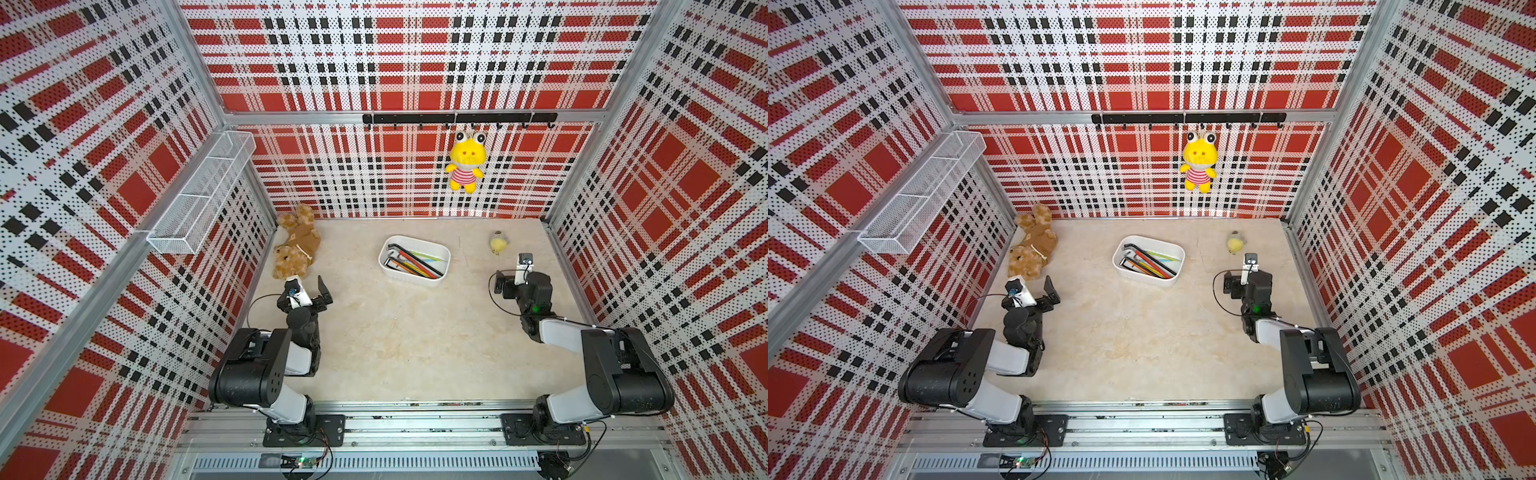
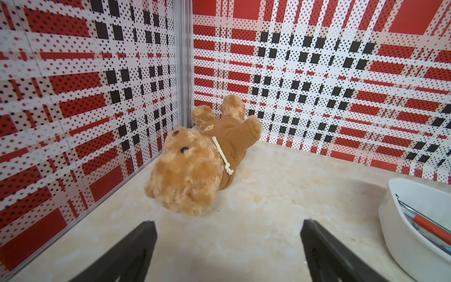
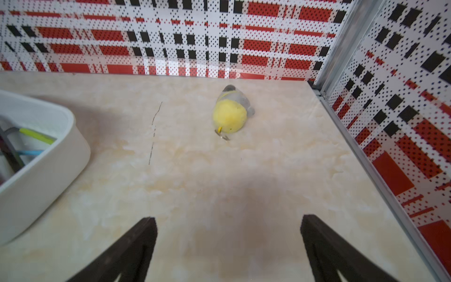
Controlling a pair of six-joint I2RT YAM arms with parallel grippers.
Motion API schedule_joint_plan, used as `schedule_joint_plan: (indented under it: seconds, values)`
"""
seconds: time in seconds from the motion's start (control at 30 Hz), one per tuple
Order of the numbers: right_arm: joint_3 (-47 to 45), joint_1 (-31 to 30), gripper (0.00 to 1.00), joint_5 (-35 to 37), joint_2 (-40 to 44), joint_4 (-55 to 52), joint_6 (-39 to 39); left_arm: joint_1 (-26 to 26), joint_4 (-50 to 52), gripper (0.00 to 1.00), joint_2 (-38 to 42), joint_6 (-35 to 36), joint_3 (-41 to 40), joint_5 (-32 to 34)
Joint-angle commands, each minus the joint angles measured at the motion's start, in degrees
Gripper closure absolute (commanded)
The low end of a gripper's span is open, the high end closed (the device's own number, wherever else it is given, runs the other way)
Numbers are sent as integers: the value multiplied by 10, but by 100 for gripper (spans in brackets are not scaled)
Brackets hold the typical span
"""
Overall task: Put the hex key on the desktop into the storage box
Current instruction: Reset both arms
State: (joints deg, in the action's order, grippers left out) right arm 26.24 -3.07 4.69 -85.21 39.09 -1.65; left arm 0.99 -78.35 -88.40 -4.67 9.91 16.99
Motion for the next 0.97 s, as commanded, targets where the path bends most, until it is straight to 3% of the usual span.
schedule_joint_plan:
  seconds: [0.0,0.1,0.93]
  values:
    - [-45,8,0,-23,-16,133,3,1,-3,1,-4,2,14,14]
    - [-96,25,0,-51,-44,231,-7,1,-2,1,-4,2,14,14]
    - [-81,25,0,-39,-31,208,-11,23,15,1,-7,18,26,47]
